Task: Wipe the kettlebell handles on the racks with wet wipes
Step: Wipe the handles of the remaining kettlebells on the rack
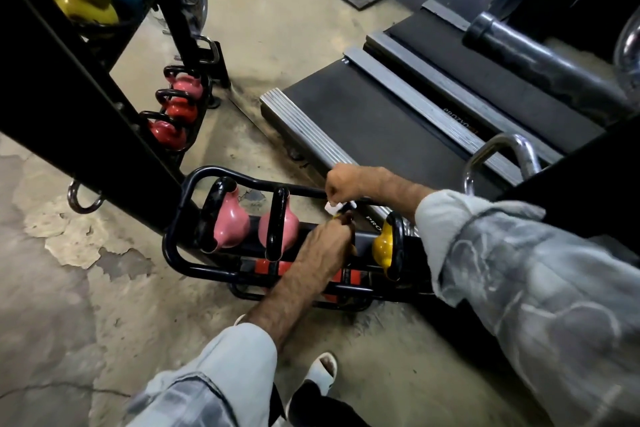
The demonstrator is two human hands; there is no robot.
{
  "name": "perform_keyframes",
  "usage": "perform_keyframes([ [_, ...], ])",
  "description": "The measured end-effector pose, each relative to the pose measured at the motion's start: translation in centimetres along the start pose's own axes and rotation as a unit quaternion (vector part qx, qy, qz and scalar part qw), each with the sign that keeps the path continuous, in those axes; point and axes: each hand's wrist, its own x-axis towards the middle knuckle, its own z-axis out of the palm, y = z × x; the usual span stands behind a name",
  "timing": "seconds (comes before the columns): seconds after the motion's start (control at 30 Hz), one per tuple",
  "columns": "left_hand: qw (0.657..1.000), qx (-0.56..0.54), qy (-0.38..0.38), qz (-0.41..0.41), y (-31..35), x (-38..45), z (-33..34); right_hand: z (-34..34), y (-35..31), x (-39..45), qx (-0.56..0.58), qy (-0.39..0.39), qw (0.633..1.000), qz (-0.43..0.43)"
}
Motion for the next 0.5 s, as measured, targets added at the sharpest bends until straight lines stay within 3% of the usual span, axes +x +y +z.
perform_keyframes([
  [0.1, 0.999, -0.034, 0.011, -0.011, 0.5, -0.2, -0.5, 3.1, 0.8, -2.3, 0.15, 0.134, 0.975, 0.094],
  [0.17, 0.997, -0.075, 0.022, -0.013, 0.9, -0.5, -0.5, 5.2, 0.2, -4.1, 0.283, 0.229, 0.915, 0.173],
  [0.23, 0.994, -0.102, 0.032, -0.015, 0.8, -0.7, -0.4, 7.4, -0.7, -5.0, 0.412, 0.264, 0.835, 0.253],
  [0.33, 0.993, -0.116, 0.026, -0.025, 0.3, -0.7, -0.3, 8.5, -2.6, -4.5, 0.615, 0.267, 0.663, 0.334],
  [0.43, 0.993, -0.114, 0.016, -0.034, 0.1, -0.4, -0.4, 7.6, -3.6, -3.7, 0.799, 0.247, 0.436, 0.332],
  [0.5, 0.993, -0.109, 0.015, -0.039, 0.1, -0.4, -0.5, 7.1, -3.8, -3.5, 0.853, 0.257, 0.317, 0.327],
])
